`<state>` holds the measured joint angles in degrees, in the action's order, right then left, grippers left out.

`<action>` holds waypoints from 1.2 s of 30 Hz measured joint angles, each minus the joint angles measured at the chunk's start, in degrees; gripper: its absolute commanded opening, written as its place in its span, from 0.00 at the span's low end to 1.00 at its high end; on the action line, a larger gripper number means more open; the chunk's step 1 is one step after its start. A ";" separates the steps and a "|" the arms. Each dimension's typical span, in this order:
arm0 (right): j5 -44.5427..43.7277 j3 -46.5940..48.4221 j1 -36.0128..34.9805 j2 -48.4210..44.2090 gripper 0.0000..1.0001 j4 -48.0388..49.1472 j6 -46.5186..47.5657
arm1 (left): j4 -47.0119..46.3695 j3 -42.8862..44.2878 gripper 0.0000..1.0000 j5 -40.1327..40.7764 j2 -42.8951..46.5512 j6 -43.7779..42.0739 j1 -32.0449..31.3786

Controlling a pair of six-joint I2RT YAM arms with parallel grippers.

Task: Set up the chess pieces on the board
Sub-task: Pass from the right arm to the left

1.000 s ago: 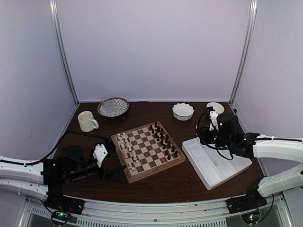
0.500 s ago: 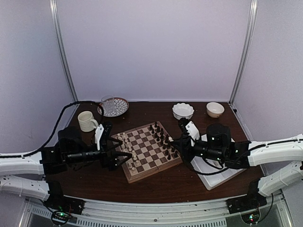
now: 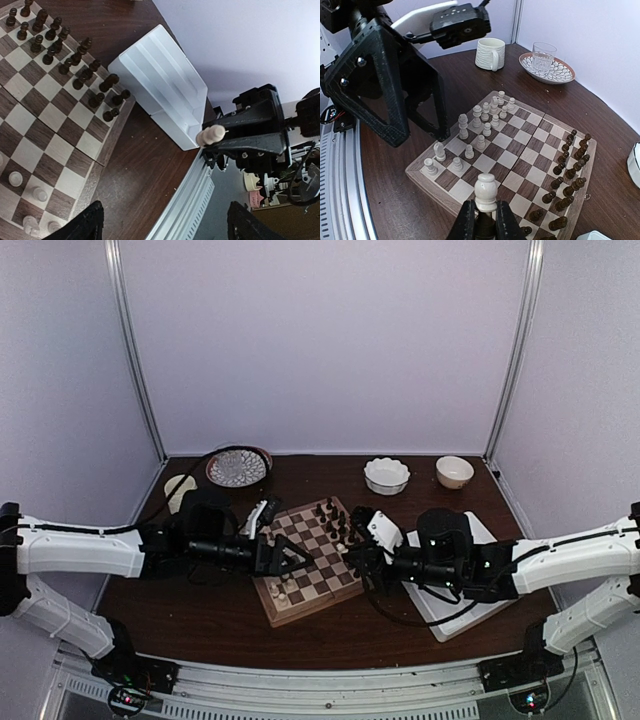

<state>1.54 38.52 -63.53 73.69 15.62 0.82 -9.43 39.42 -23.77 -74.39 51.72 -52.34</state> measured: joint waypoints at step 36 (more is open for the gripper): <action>3.87 4.52 -3.50 5.35 0.06 -4.07 3.87 | -3.37 6.40 0.34 -7.52 -9.22 7.85 -2.12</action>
<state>5.41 43.05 -67.02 79.05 11.55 4.69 -12.80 45.82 -31.29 -83.61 59.57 -54.46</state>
